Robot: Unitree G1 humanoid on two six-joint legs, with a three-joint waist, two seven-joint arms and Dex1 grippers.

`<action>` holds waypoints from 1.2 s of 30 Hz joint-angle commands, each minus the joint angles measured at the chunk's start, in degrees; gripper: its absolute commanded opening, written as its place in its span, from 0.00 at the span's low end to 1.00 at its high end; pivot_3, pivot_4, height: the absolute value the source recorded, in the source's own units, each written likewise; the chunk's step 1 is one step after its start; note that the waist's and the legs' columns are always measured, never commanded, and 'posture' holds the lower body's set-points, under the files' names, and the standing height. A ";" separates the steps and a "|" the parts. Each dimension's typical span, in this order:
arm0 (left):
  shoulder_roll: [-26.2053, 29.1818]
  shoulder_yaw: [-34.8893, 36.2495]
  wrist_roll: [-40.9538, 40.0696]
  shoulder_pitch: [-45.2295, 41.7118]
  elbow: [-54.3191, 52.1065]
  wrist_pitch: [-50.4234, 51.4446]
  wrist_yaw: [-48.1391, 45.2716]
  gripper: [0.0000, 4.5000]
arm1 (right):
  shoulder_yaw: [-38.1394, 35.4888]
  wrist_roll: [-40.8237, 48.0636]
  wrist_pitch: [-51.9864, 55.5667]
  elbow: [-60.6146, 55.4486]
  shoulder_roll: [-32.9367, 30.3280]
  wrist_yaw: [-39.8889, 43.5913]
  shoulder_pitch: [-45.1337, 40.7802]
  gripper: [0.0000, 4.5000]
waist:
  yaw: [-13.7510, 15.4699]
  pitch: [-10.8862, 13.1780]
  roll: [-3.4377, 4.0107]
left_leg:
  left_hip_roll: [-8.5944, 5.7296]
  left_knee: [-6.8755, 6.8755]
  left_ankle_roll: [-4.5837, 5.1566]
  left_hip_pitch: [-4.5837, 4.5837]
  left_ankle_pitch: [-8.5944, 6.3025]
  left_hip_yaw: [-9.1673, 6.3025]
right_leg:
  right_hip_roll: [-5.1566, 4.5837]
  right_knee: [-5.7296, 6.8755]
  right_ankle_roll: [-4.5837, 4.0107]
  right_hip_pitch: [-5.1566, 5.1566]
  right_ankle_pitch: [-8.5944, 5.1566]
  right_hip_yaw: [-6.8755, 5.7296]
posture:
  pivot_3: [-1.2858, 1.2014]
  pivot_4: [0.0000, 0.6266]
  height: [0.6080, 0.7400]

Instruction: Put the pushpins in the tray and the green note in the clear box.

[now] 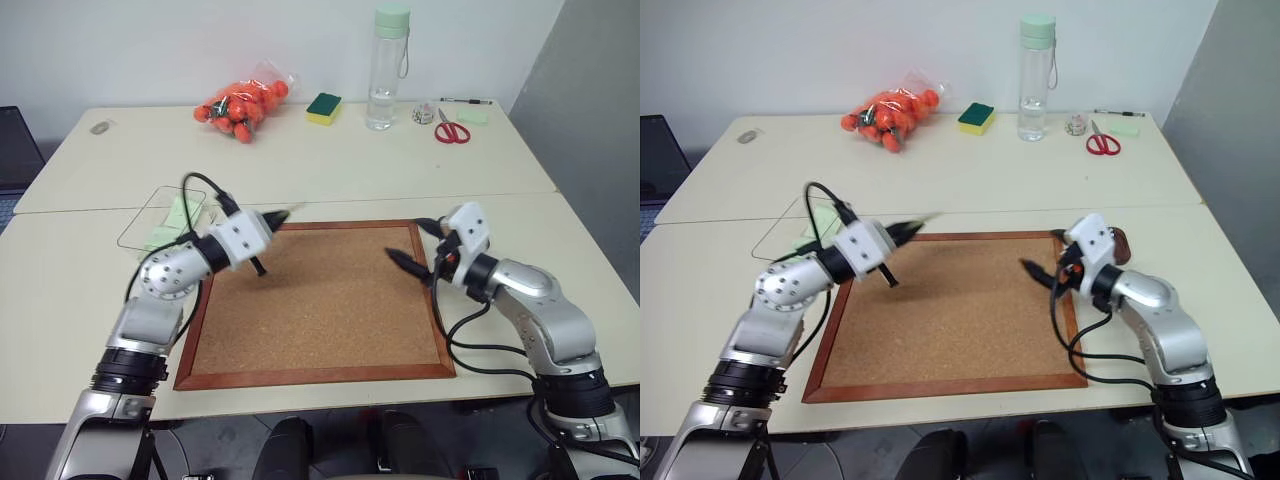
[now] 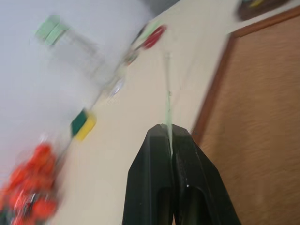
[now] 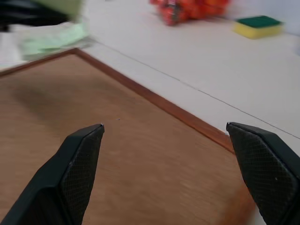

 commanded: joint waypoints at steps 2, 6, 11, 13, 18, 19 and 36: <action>5.39 10.17 -6.34 -3.29 -2.71 23.06 1.46 0.00 | 5.25 1.63 2.82 -2.13 2.49 2.65 -8.66 0.99 | 0.04 0.00 -0.01 | 0.08 0.08 0.00 0.00 0.00 0.00 | 0.09 0.00 0.00 0.00 0.05 0.01 | 0.52 0.24 1.00; 8.19 14.67 -9.72 -8.33 2.52 37.67 2.60 0.00 | 7.97 0.66 2.26 2.11 6.47 2.19 -14.93 0.99 | 0.44 0.00 -0.04 | 0.15 0.20 0.00 -0.08 0.00 -0.18 | 0.39 -0.06 0.02 0.05 0.09 -0.15 | 0.52 0.24 1.00; 10.40 11.77 -7.97 -13.13 10.94 40.68 1.97 0.00 | 8.88 0.04 0.77 4.73 9.10 2.11 -17.46 0.99 | 0.51 -0.01 -0.05 | 0.10 0.24 -0.01 -0.20 0.00 -0.25 | 0.39 -0.08 -0.02 -0.01 0.14 -0.17 | 0.52 0.24 1.00; 10.25 10.70 -8.01 -15.12 14.50 41.37 1.12 0.00 | 9.02 -0.27 0.50 5.15 9.77 2.05 -17.62 0.99 | 0.53 -0.01 -0.05 | 0.10 0.23 -0.02 -0.23 0.00 -0.26 | 0.37 -0.08 -0.03 -0.04 0.15 -0.18 | 0.52 0.24 1.00; 9.72 10.94 -8.35 -18.22 22.83 42.18 1.63 0.12 | 8.88 -1.20 0.13 5.22 10.58 1.84 -17.11 1.00 | 0.31 -0.01 -0.05 | 0.14 0.22 -0.02 -0.26 0.01 -0.24 | 0.37 -0.06 -0.08 -0.10 0.18 -0.16 | 0.52 0.24 1.00; 9.59 11.39 -8.46 -18.61 24.17 42.37 2.17 0.15 | 8.78 -1.31 0.14 5.21 10.70 1.72 -17.01 1.00 | 0.25 -0.01 -0.05 | 0.14 0.22 -0.02 -0.26 0.00 -0.24 | 0.37 -0.06 -0.08 -0.11 0.18 -0.16 | 0.52 0.24 1.00; 7.23 15.87 -13.06 -17.12 20.67 50.09 6.35 0.89 | 8.48 -1.50 -0.19 5.09 10.63 1.62 -16.74 1.00 | 0.23 -0.01 -0.06 | 0.31 0.22 -0.03 -0.27 0.00 -0.14 | 0.31 -0.06 -0.18 -0.18 0.24 -0.08 | 0.52 0.24 1.00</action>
